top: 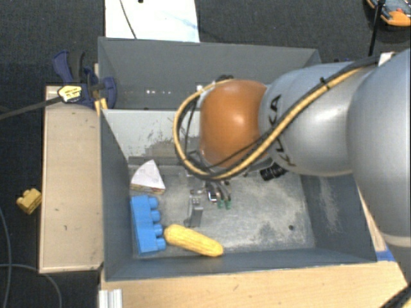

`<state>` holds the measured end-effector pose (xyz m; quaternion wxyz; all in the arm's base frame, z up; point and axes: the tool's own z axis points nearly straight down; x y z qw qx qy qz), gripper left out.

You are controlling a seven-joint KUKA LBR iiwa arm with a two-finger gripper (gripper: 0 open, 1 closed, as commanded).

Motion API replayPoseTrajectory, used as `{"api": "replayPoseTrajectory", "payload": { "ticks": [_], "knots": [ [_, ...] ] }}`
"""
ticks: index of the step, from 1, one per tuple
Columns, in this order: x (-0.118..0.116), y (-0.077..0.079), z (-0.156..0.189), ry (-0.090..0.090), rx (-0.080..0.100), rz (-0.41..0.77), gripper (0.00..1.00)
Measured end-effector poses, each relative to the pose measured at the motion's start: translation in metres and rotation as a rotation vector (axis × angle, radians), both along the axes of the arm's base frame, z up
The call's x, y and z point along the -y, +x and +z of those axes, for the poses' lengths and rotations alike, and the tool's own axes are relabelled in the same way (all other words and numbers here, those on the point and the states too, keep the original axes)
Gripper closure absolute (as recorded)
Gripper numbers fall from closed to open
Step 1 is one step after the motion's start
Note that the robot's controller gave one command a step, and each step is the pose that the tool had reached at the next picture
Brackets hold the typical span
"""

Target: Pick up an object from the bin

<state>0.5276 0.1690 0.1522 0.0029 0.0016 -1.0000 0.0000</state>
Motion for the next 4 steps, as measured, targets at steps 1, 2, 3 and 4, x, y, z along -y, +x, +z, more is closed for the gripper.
{"api": "replayPoseTrajectory", "payload": {
  "ticks": [1,2,3,4],
  "knots": [
    [0.001,0.002,0.005,0.002,0.008,-0.005,0.0],
    [0.014,-0.025,-0.026,0.002,0.011,0.017,0.0],
    [0.017,-0.047,-0.075,0.001,0.009,0.099,0.0],
    [0.02,-0.047,-0.082,0.002,0.01,-0.095,1.0]
  ]
}}
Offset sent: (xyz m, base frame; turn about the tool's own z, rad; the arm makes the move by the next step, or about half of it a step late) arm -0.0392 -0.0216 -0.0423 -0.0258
